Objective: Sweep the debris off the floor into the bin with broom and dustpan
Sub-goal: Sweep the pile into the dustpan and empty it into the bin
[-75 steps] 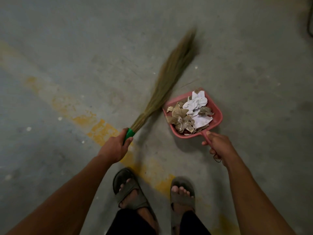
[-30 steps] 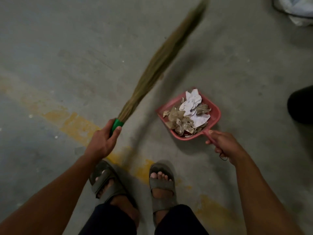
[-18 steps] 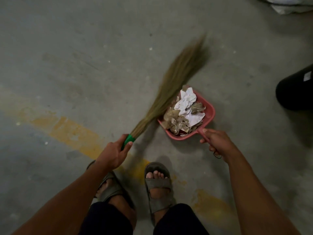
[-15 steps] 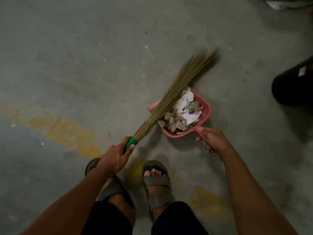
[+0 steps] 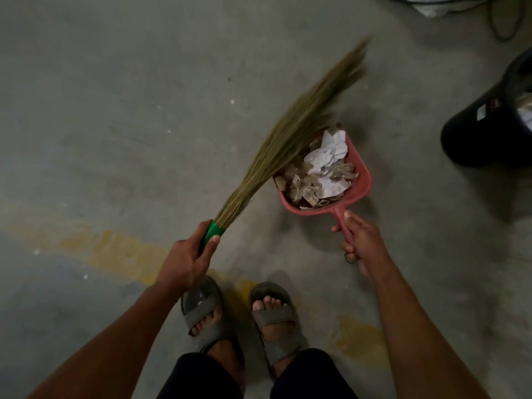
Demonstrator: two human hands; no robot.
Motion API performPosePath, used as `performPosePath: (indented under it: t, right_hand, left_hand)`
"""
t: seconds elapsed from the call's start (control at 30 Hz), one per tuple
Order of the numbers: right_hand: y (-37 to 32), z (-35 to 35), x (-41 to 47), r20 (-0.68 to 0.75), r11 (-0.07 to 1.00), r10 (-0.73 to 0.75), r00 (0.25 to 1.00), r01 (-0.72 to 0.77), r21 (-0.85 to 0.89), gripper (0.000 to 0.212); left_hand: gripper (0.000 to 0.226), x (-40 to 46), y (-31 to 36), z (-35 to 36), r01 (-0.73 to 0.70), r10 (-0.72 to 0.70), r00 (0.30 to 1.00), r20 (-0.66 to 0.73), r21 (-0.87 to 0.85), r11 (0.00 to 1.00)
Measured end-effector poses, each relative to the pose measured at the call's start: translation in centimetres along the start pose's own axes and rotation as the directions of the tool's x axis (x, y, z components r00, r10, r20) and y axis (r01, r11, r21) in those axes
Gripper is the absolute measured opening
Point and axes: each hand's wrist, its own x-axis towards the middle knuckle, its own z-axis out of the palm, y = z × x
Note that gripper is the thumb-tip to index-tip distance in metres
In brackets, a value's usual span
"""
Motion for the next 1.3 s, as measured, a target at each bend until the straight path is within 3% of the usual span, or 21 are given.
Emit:
performPosePath:
  t: [0.4,0.67,0.87,1.07,1.3]
  right_hand:
    - [-7.9,1.9,-2.9,-0.160,0.971,-0.100,0.982,0.131,0.201,0.020]
    - [-14.3,-1.8,-4.0,-0.268,0.916,-0.132,0.954,0.220,0.334,0.020]
    - [-16.2,-8.2,-4.1,-0.409,0.933,-0.117,0.905,0.241,0.266,0.023]
    - [-16.8,-15.0,-4.9,-0.532,0.947,-0.141,0.835,0.270,0.172,0.023]
    - [-17.2,-23.6,-5.0,-0.696,0.958,-0.127,0.707,0.268,0.098,0.022]
  left_hand:
    - [0.042,4.2,5.9,-7.4,-0.043,0.040,0.998,-0.038,-0.085,0.995]
    - [0.021,7.6,11.9,-9.1,0.234,-0.179,0.969,0.171,-0.391,0.890]
    - [0.028,10.7,16.9,-5.6,0.366,-0.265,0.908,0.324,-0.310,0.877]
    - [0.037,12.6,25.0,0.6,0.305,-0.192,0.894,0.404,-0.237,0.922]
    - [0.031,14.2,35.3,7.0,0.284,-0.174,0.862,0.476,-0.170,0.944]
